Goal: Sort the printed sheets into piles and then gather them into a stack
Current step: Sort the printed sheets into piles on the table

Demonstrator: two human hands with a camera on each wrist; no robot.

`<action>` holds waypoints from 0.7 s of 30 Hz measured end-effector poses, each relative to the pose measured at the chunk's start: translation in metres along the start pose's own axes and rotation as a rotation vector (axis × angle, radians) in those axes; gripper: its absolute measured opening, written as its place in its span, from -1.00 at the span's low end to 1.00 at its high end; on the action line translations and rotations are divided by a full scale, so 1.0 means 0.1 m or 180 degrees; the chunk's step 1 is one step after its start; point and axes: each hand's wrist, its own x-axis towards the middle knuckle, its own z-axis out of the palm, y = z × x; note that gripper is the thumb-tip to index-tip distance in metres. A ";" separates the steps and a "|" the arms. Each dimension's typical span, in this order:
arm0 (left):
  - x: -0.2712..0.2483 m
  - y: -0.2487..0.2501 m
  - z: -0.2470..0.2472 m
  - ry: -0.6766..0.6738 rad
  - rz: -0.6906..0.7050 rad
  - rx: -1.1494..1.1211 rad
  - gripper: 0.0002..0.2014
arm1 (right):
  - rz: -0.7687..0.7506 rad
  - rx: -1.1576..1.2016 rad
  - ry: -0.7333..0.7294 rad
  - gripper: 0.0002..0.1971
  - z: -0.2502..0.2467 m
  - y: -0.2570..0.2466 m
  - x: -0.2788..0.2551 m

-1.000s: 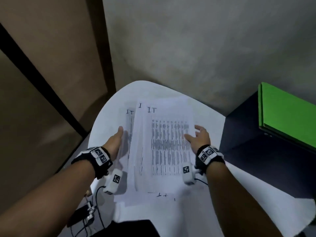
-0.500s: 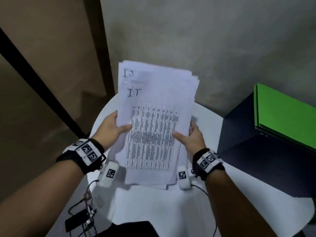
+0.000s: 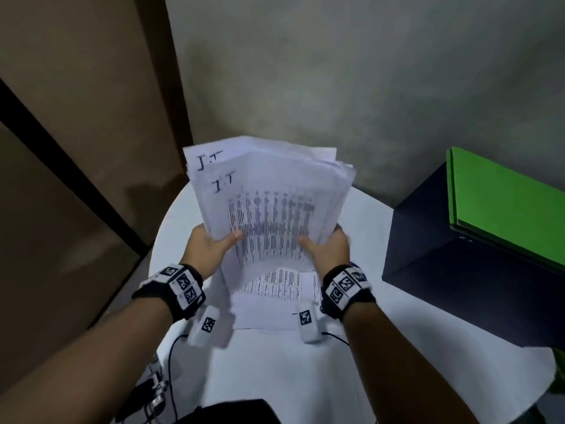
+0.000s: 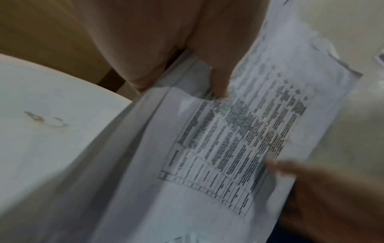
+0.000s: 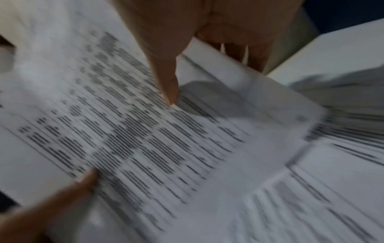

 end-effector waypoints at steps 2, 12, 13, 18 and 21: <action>0.05 0.06 0.02 0.0240 0.0044 0.0102 -0.66 | 0.0497 -0.0684 0.0056 -0.26 0.12 0.26 0.04; 0.20 0.38 -0.38 0.0696 0.0266 -0.0057 -0.67 | 0.1086 -0.1923 -0.0363 -0.01 0.44 0.80 0.04; 0.19 0.38 -0.39 0.0668 0.0277 -0.0029 -0.67 | 0.1146 -0.1745 -0.0338 -0.12 0.39 0.79 0.07; 0.17 0.33 -0.41 0.0606 0.0140 -0.0002 -0.69 | 0.1120 -0.1611 -0.0008 -0.36 0.11 0.82 0.18; 0.19 0.29 -0.45 0.0476 0.0167 -0.0056 -0.82 | 0.1254 -0.1935 0.0192 -0.20 0.11 0.77 0.17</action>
